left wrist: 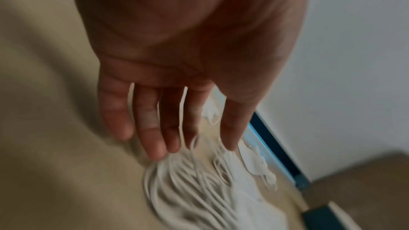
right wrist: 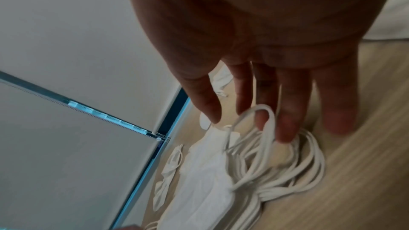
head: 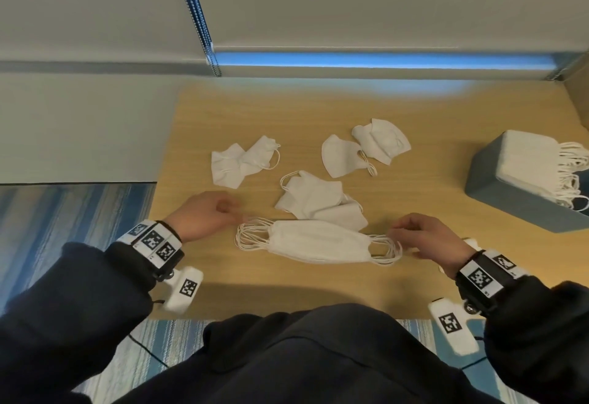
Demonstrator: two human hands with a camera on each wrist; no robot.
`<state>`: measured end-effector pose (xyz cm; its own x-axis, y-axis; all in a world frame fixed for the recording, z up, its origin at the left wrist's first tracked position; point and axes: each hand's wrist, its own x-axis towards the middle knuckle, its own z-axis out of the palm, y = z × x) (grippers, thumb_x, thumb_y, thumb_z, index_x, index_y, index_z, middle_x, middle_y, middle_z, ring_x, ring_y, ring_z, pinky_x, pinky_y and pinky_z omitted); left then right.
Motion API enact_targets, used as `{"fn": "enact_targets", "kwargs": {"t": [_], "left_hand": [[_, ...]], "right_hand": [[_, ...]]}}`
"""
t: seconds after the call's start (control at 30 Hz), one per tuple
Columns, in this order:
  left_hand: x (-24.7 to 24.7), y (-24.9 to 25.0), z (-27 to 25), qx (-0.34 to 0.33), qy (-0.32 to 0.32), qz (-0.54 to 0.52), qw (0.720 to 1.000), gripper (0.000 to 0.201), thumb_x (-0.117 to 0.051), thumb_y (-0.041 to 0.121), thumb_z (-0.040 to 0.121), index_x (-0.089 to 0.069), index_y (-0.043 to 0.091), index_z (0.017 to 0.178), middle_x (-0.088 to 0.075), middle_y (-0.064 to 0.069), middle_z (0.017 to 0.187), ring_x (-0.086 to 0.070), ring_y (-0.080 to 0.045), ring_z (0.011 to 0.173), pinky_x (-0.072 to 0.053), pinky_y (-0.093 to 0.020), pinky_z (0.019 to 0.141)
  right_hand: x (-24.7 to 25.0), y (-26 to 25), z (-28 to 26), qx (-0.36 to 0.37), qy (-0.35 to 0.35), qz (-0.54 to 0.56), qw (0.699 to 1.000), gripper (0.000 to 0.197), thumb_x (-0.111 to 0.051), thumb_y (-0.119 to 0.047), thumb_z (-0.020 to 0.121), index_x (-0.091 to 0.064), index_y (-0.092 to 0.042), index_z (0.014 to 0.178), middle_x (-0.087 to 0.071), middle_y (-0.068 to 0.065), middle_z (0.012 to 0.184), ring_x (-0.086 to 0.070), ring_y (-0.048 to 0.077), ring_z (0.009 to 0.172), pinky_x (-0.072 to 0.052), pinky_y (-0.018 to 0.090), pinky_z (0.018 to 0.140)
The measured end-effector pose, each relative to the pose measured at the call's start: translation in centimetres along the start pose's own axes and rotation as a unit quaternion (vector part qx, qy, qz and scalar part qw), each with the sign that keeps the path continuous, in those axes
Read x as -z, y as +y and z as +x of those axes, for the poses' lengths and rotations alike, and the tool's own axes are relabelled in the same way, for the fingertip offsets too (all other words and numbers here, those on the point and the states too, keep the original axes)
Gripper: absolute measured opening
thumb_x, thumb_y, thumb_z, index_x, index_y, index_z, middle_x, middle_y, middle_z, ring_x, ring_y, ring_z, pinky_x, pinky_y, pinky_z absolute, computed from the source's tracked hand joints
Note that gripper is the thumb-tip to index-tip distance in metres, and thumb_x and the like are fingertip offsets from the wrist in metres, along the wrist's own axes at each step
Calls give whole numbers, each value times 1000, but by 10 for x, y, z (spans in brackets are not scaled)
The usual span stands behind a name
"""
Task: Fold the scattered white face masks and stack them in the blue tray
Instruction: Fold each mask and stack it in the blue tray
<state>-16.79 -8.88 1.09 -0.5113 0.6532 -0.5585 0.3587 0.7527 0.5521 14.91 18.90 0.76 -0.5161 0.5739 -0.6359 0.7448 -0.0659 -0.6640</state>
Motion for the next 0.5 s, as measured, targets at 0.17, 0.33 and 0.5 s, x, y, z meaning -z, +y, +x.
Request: {"fn": "enact_targets", "kwargs": {"t": [0.17, 0.33, 0.5], "left_hand": [[-18, 38, 6, -228, -13, 164, 960, 67, -79, 63, 72, -48, 39, 127, -54, 18, 128, -55, -5, 110, -49, -34, 90], [-64, 58, 18, -297, -118, 351, 880, 67, -80, 59, 71, -40, 27, 114, -51, 9, 108, -49, -15, 82, -40, -34, 64], [-63, 39, 30, -301, -113, 311, 894, 46, -79, 49, 76, -38, 29, 78, -57, 6, 107, -55, -18, 86, -43, -35, 67]], "right_hand": [[-22, -26, 5, 150, -21, -238, 960, 52, -83, -47, 77, -62, -26, 121, -63, -11, 116, -61, 12, 105, -50, 31, 88], [-65, -40, 14, 187, -116, -455, 863, 92, -84, -60, 66, -46, -25, 142, -52, -6, 132, -54, 19, 119, -47, 38, 101], [-78, -33, 20, 226, -79, -519, 821, 78, -74, -53, 75, -44, -26, 141, -53, -1, 130, -57, 25, 115, -51, 39, 90]]}}
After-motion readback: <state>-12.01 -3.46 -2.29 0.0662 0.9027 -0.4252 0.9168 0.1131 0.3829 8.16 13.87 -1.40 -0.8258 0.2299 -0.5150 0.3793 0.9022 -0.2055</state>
